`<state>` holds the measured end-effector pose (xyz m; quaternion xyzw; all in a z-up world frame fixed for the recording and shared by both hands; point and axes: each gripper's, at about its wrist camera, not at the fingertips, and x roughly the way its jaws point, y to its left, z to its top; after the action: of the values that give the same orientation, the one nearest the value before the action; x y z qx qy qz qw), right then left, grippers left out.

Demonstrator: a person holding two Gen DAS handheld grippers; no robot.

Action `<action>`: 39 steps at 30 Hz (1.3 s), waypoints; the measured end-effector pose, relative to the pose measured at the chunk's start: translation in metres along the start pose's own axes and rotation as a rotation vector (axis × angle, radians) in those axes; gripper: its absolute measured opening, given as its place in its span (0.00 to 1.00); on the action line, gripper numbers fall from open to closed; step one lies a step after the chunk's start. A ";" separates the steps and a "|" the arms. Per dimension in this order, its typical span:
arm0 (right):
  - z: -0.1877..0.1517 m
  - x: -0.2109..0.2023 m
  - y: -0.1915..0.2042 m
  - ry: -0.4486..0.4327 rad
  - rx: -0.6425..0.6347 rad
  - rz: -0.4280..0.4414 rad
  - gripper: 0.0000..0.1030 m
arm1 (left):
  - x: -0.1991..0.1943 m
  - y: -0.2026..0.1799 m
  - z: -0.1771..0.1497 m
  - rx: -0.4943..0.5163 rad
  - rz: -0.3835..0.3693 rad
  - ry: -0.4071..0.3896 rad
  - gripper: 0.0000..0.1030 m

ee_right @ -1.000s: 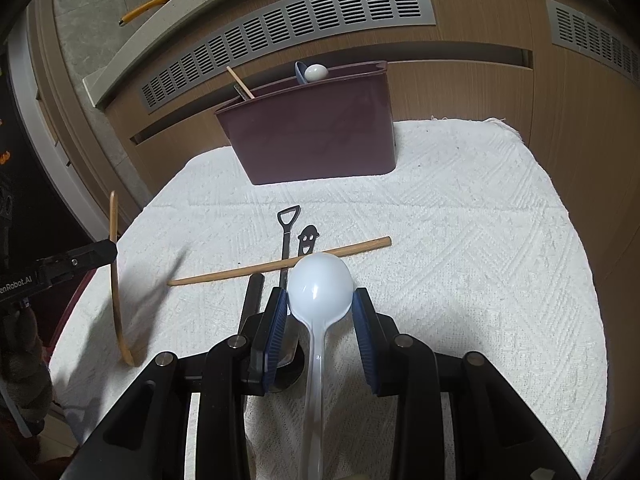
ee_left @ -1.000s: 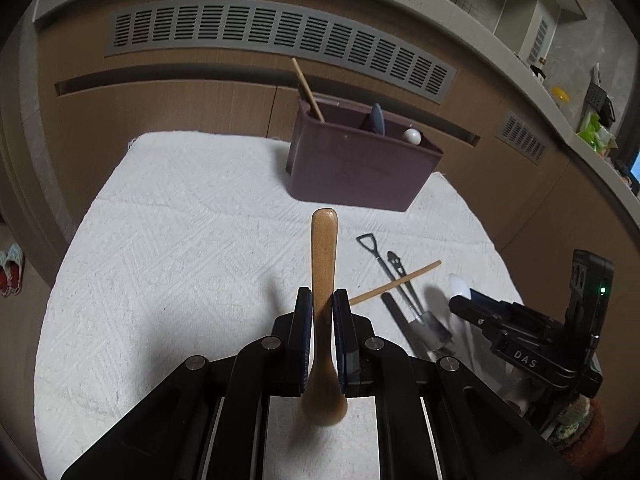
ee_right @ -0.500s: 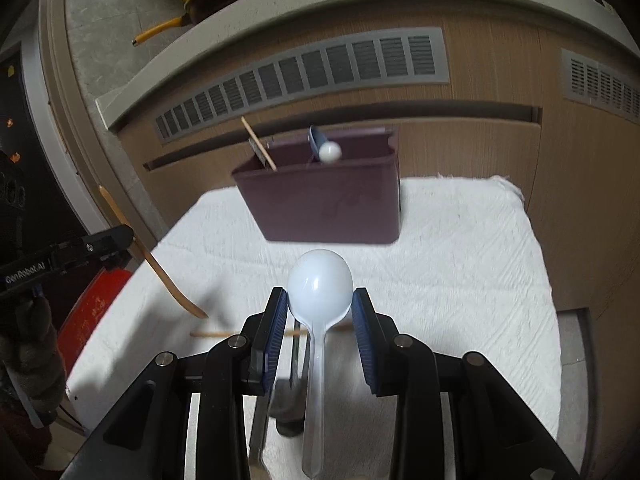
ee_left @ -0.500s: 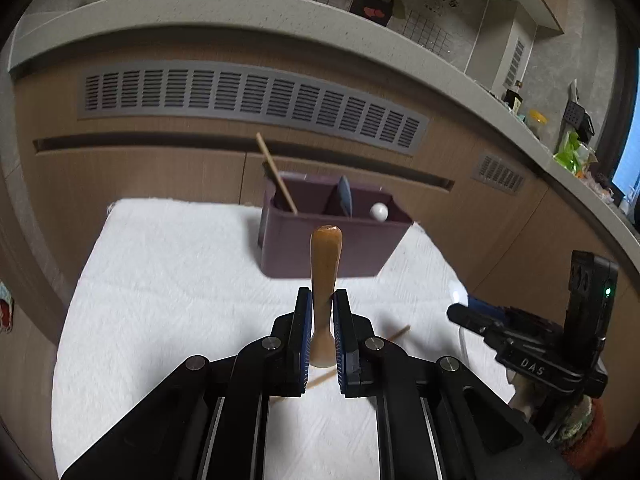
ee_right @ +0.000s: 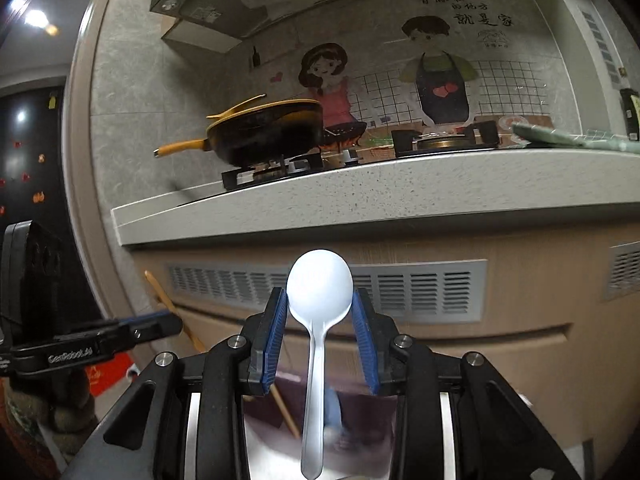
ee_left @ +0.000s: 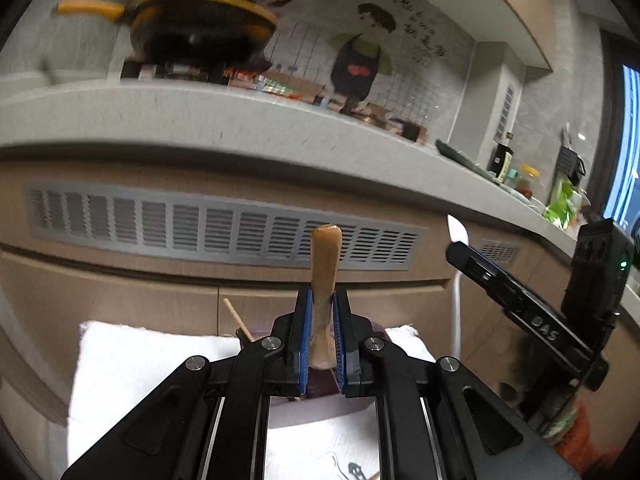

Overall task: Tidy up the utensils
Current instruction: 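Lift both spoons over the maroon caddy and open both tools to drop them, then move the right tool down to the black shovel-shaped utensil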

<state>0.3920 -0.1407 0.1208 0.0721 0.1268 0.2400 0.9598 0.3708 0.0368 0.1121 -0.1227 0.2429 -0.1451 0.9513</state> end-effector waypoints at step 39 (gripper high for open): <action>-0.216 -0.085 0.043 0.675 -0.086 -0.027 0.37 | -0.031 0.025 -0.216 -0.099 0.112 0.380 0.64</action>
<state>0.2406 -0.1274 -0.0594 -0.0536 0.4280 0.2428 0.8689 0.2431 0.0353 -0.0664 -0.1263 0.4312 -0.1004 0.8877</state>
